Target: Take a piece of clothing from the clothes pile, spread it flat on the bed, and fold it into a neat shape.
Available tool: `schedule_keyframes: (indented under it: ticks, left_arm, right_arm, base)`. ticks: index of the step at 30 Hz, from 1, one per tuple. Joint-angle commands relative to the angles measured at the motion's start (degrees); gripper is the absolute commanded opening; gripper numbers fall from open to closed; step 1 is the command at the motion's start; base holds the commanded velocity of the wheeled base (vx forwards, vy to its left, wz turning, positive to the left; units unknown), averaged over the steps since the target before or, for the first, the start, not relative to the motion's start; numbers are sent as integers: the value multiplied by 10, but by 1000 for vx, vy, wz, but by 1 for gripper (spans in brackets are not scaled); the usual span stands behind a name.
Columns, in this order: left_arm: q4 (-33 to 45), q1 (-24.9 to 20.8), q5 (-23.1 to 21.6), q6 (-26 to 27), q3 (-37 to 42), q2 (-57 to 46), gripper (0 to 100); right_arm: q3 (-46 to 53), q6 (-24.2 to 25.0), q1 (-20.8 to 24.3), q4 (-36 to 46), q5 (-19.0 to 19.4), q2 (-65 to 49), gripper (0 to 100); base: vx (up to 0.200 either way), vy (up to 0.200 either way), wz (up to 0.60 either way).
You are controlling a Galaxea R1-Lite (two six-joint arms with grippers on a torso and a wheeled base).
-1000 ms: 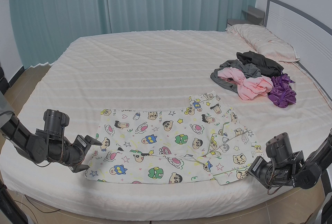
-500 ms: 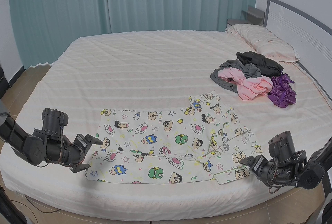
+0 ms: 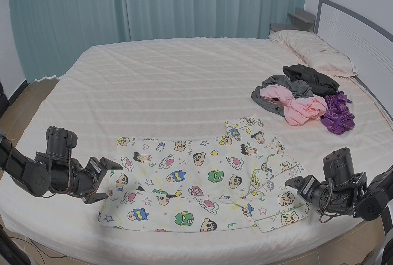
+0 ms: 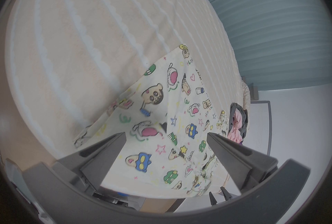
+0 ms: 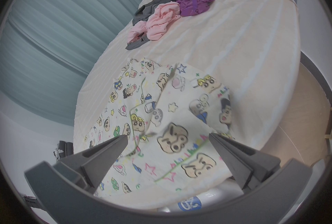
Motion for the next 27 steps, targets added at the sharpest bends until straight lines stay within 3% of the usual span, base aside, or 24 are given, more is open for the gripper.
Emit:
schedule_keyframes:
  ticks: [1, 9, 21, 27]
  left_arm:
    - [0, 0, 0, -1, -1, 0, 100]
    - [0, 1, -1, -1, -1, 1, 100]
    - [0, 1, -1, -2, -1, 2, 100]
    - [-1, 2, 3, 0, -8, 2, 100]
  right_arm:
    - [-2, 0, 0, -1, 0, 0, 100]
    - [-3, 0, 0, -1, 1, -1, 100]
    - [-20, -5, -1, 0, 1, 1, 100]
    - [-27, -5, -1, 0, 2, 3, 100]
  base:
    - [0, 0, 0]
    - [0, 0, 0]
    - [0, -200, 0]
    - [0, 0, 0]
